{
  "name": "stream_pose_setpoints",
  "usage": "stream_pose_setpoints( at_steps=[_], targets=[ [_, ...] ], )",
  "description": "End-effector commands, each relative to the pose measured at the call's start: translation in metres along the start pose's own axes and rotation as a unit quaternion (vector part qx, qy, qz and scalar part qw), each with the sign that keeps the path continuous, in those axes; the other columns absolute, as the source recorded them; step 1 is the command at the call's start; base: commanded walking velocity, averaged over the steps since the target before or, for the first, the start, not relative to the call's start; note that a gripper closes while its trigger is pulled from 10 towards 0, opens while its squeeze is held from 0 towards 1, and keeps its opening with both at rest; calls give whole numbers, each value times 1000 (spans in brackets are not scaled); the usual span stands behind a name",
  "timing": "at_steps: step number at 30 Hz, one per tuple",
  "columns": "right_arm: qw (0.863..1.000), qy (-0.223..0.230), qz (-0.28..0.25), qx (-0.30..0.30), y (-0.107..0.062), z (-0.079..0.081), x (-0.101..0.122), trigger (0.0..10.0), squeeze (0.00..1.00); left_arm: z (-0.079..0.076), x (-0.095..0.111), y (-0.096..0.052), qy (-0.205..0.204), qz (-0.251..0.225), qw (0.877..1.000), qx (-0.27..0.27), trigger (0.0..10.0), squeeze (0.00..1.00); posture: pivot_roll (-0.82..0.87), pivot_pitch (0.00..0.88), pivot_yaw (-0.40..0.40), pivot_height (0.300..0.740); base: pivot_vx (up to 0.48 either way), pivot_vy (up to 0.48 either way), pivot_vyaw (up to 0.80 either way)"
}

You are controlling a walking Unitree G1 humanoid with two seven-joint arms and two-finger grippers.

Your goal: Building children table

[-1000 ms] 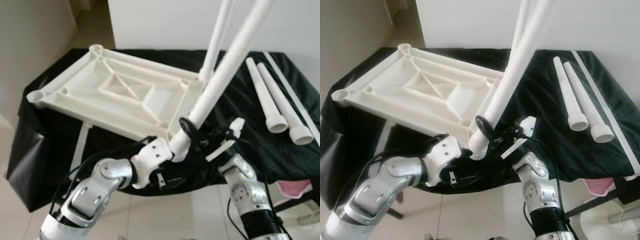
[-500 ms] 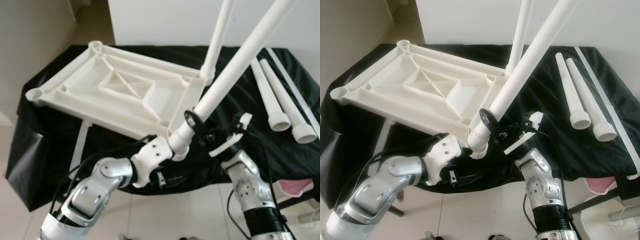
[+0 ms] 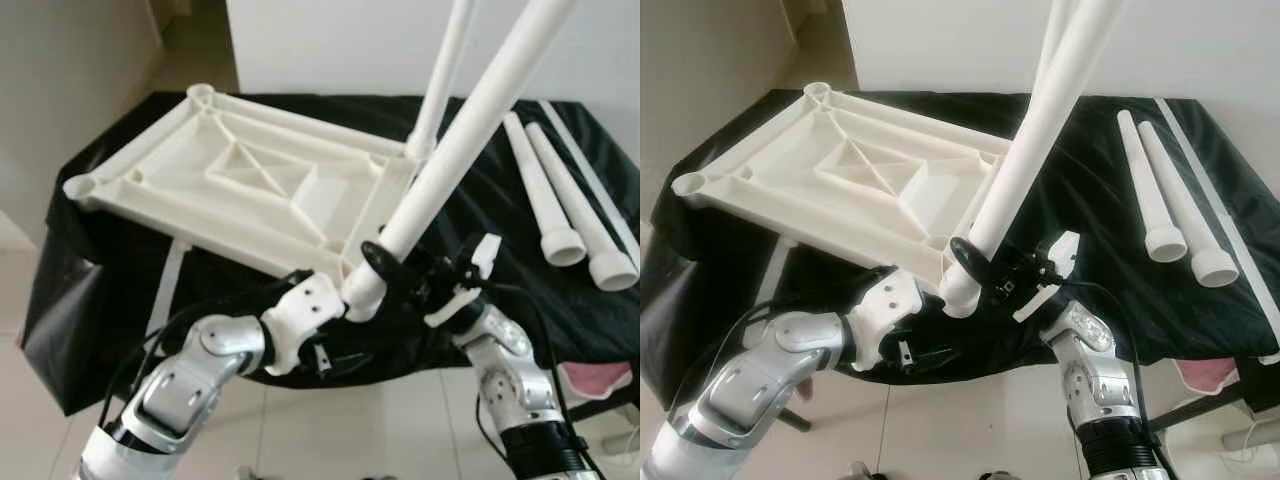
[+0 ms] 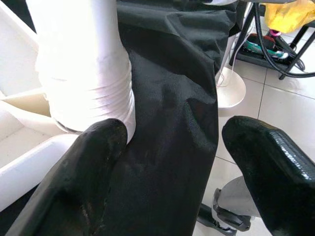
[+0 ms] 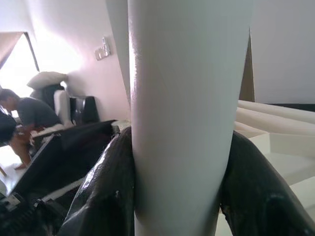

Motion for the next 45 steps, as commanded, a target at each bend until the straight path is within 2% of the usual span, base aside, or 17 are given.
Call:
stream_pose_setpoints(
  at_steps=[1, 10, 15, 22, 26, 28, 34, 35, 40, 45],
  targets=[
    [999, 0, 46, -15, -9, -6, -21, 10000, 0, 0, 3, 0, 3, -1, 1000, 6, 10000, 0, 26, 104, -12, 740, 0, 0, 0],
    [998, -17, 51, -27, -8, -11, -23, 10000, 0, -1, 3, -1, 2, -1, 1000, 7, 10000, 0, 31, 106, -16, 740, 0, 0, 0],
    [991, -73, 112, 27, -14, 1, -39, 10000, 0, 0, 3, -1, 1, -1, 1000, 8, 10000, 0, 30, 105, -14, 740, 0, 0, 0],
    [981, -107, 150, 55, -18, 3, -50, 10000, 0, 0, 3, -1, 2, -1, 1000, 7, 10000, 0, 29, 104, -13, 740, 0, 0, 0],
    [982, -100, 151, 48, -17, 0, -51, 10000, 0, 0, 3, -1, 2, -1, 1000, 8, 10000, 0, 30, 103, -13, 740, 0, 0, 0],
    [986, -56, 159, 12, -11, -10, -53, 10000, 0, 0, 4, -2, 3, 0, 1000, 7, 10000, 0, 31, 102, -12, 740, 0, 0, 0],
    [986, -29, 166, -2, -5, -16, -54, 10000, 0, 0, 4, -2, 4, -1, 1000, 8, 10000, 0, 31, 101, -11, 740, 0, 0, 0],
    [986, -13, 166, -8, -4, -18, -55, 10000, 0, 0, 4, -2, 4, 0, 1000, 8, 10000, 0, 34, 99, -11, 740, 0, 0, 0],
    [987, -11, 163, -9, -4, -18, -55, 10000, 0, 1, 5, -2, 5, 0, 1000, 8, 10000, 0, 37, 96, -15, 740, 0, 0, 0],
    [985, -36, 166, 9, -12, -9, -59, 10000, 0, 1, 5, -3, 4, 0, 1000, 9, 10000, 0, 35, 93, -12, 740, 0, 0, 0]
  ],
)
Point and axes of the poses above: a point about 5 cm out from each wrist's last joint towards the gripper, its own y axis pointing out of the wrist towards the gripper, its own x axis along the axis of the wrist's last joint, z = x × y, the point moved 4 cm from there along y, pointing out of the wrist towards the gripper, and after that the axes turned 9 degrees about y, right-handed, at the moved point
